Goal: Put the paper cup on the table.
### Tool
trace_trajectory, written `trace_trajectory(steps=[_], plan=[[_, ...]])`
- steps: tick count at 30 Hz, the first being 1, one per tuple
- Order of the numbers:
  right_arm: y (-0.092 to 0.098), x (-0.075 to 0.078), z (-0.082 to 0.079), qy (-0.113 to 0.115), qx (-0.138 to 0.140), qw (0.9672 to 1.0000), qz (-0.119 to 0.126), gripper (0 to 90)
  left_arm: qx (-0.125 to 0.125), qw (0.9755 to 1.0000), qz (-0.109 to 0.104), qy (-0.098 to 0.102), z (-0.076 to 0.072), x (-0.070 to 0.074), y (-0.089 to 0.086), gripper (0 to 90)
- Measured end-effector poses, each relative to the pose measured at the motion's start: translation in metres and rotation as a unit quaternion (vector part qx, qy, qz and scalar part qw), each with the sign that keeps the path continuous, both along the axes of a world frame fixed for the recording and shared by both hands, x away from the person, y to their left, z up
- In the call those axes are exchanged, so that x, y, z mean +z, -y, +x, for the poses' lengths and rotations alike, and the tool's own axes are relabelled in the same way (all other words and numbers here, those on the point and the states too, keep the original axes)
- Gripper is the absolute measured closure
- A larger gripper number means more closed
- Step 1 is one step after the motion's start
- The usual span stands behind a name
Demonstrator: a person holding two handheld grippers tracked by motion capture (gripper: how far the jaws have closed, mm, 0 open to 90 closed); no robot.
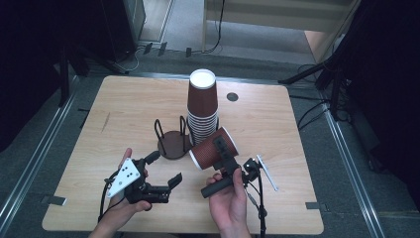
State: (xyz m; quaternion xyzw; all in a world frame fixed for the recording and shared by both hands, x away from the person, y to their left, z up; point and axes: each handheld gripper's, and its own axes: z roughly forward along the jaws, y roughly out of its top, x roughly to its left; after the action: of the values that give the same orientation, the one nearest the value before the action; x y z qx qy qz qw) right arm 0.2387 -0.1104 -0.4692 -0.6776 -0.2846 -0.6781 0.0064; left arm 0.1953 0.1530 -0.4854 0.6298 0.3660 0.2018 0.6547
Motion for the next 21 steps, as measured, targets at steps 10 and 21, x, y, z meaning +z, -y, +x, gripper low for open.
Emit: trace_trajectory(steps=[10, 21], plan=[[0.005, -0.002, 0.0, 0.02, -0.02, 0.9978, -0.06, 11.3, 0.007, 0.9999, 0.004, -0.007, 0.001, -0.003, -0.002, 0.0], [0.016, -0.004, 0.0, 0.064, -0.054, 0.9764, -0.199, 11.4, 0.015, 0.9998, 0.001, -0.01, 0.002, -0.003, -0.008, 0.0]])
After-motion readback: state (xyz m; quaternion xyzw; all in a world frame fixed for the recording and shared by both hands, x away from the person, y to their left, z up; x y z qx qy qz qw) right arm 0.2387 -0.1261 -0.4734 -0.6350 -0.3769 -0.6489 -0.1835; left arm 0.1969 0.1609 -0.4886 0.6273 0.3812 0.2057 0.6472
